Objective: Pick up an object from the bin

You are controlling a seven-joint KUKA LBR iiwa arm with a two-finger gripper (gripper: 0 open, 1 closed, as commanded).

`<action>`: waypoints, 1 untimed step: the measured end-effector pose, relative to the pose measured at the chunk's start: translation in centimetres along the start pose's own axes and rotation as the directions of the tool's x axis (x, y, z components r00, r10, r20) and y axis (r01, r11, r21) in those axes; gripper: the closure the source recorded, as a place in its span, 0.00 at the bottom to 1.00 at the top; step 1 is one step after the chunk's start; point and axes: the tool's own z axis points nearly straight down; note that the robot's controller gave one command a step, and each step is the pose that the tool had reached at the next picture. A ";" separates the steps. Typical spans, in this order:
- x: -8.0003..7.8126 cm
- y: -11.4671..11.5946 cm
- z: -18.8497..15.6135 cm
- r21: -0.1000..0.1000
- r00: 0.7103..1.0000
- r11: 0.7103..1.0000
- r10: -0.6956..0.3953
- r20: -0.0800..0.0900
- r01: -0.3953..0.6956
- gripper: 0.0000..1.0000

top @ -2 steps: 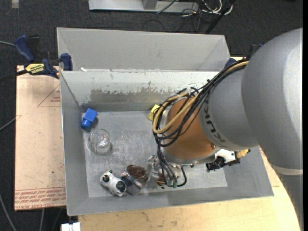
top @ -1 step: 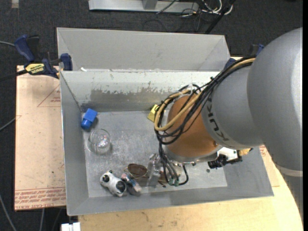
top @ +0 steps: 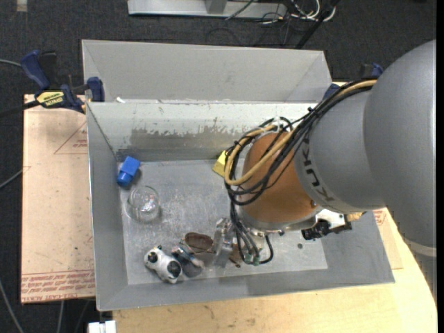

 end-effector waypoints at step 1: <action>0.0 0.0 -0.6 -0.001 1.000 1.000 0.000 0.002 0.000 1.00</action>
Offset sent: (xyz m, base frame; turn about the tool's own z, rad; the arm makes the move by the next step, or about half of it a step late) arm 0.0000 0.0001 0.0700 0.0000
